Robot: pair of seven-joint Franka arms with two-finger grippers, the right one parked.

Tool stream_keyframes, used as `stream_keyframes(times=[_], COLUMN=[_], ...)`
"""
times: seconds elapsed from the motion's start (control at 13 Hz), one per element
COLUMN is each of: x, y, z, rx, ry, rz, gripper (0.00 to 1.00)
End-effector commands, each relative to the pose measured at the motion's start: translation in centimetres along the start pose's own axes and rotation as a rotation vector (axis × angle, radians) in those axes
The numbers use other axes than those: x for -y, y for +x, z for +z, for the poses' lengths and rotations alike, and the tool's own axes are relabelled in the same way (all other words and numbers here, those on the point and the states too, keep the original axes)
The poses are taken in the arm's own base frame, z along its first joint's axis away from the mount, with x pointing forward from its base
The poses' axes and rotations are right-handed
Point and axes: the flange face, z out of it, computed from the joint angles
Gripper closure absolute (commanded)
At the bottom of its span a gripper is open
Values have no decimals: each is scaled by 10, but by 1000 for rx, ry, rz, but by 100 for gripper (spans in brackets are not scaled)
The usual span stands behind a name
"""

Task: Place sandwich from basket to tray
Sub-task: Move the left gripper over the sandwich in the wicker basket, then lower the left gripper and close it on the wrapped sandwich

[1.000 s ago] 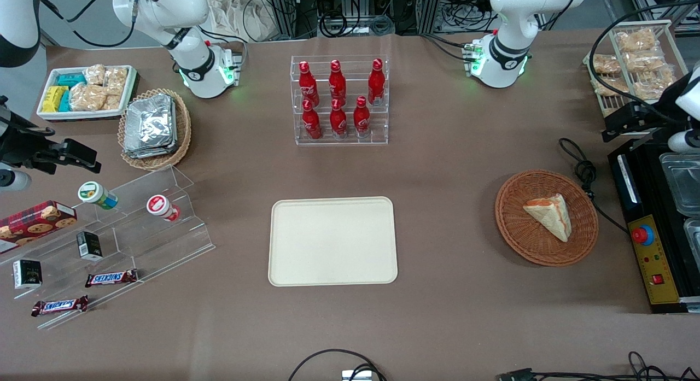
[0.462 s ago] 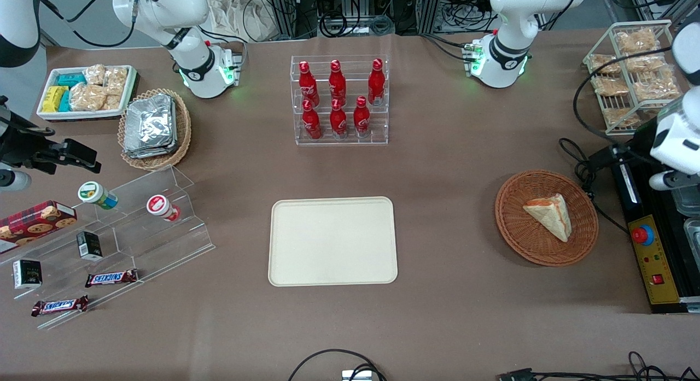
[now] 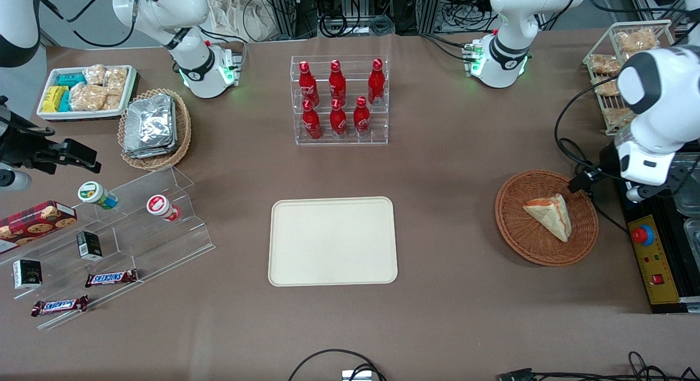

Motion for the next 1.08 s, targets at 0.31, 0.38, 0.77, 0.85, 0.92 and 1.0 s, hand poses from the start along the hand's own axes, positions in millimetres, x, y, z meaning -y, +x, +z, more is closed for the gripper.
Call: stream_keyframes(times=[0.31,0.38,0.77,0.85,0.92,1.0], x=[4,3,2,2,2,1], y=[-7,-5,-1,1,1,1], z=[70,81,116,122,130,134], rx=[-59,-65,-87,-92,-97,-102], ry=[-18,-20,-32,-35,-37,-39], rz=[-155,-163,-173,-185,-193,-193], gripper=[0,0,0,0,0,0])
